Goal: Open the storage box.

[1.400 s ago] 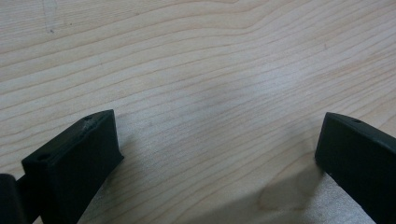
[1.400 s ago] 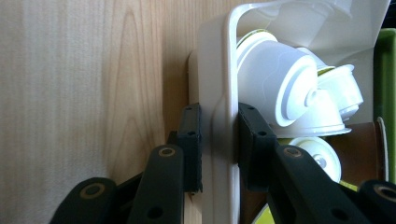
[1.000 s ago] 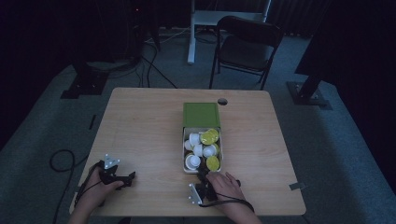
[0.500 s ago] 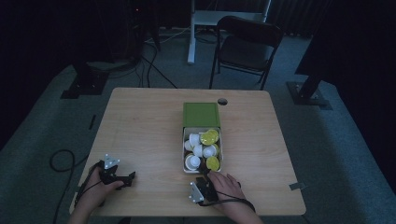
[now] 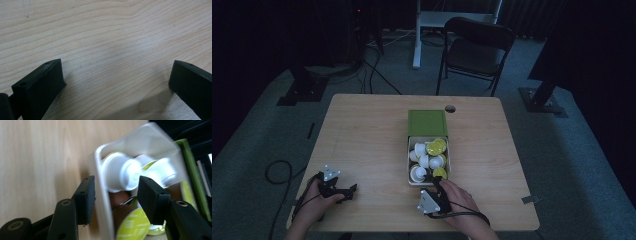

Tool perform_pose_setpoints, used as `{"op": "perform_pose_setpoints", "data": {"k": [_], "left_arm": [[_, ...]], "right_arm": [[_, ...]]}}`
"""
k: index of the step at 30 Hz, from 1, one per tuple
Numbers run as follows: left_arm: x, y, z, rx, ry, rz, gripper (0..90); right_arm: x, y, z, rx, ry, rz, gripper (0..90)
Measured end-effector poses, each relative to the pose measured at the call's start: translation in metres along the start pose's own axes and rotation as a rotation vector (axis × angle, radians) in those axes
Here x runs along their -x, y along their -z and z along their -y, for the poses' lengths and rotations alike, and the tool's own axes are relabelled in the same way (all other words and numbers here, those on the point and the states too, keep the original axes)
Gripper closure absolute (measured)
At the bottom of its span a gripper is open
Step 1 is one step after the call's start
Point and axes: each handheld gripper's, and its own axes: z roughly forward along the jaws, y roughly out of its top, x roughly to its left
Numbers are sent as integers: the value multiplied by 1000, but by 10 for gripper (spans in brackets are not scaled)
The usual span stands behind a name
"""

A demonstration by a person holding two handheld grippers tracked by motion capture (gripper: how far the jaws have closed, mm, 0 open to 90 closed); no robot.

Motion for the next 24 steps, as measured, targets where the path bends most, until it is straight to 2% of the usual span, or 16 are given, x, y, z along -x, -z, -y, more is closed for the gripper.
{"op": "perform_pose_setpoints", "data": {"k": [3,9,16,17,18,19,20,24], "left_arm": [[0,0,0,0,1,0,0],[0,0,0,0,1,0,0],[0,0,0,-1,-1,0,0],[0,0,0,0,1,0,0],[0,0,0,0,1,0,0],[0,0,0,1,1,0,0],[0,0,0,1,1,0,0],[0,0,0,1,1,0,0]], "right_arm": [[8,5,1,36,-31,38,462],[27,18,6,135,-178,99,427],[47,28,18,175,-236,179,384],[50,29,21,182,-252,208,383],[50,29,21,182,-252,208,383],[52,30,24,183,-280,225,393],[58,33,30,207,-353,224,366],[67,39,41,225,-423,228,301]]}}
